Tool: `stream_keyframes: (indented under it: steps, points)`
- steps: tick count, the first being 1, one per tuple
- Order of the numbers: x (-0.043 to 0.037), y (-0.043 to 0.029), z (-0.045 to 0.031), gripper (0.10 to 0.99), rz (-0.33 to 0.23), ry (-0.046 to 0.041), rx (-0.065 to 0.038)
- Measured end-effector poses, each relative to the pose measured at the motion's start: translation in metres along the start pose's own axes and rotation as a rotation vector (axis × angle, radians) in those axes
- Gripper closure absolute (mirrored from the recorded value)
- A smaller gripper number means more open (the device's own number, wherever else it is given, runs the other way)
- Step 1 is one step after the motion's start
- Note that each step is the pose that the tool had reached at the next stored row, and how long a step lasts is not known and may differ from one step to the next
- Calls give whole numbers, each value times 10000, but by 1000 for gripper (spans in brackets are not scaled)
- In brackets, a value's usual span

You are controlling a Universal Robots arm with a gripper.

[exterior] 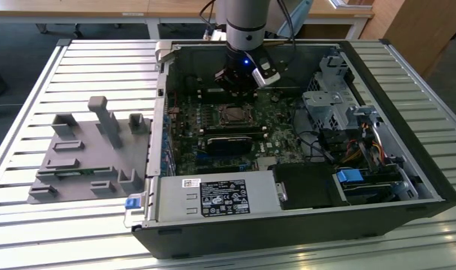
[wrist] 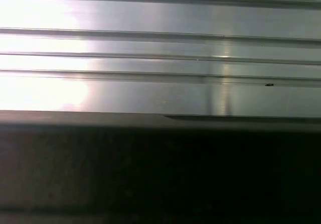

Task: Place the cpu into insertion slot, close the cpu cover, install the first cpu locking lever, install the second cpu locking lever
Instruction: 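Install the first cpu locking lever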

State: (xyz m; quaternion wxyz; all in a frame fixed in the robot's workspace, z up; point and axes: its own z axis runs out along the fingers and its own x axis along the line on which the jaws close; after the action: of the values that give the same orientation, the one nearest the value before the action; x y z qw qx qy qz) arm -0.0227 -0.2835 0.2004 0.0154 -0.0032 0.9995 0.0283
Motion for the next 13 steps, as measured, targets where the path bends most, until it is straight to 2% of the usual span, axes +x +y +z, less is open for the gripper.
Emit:
stream_keyframes:
  steps: [2,10,13]
  points:
    - [0,0,0,980,0,-2,8]
    - [-2,-1,22,980,-8,3,238]
    - [-3,0,35,980,-9,5,267]
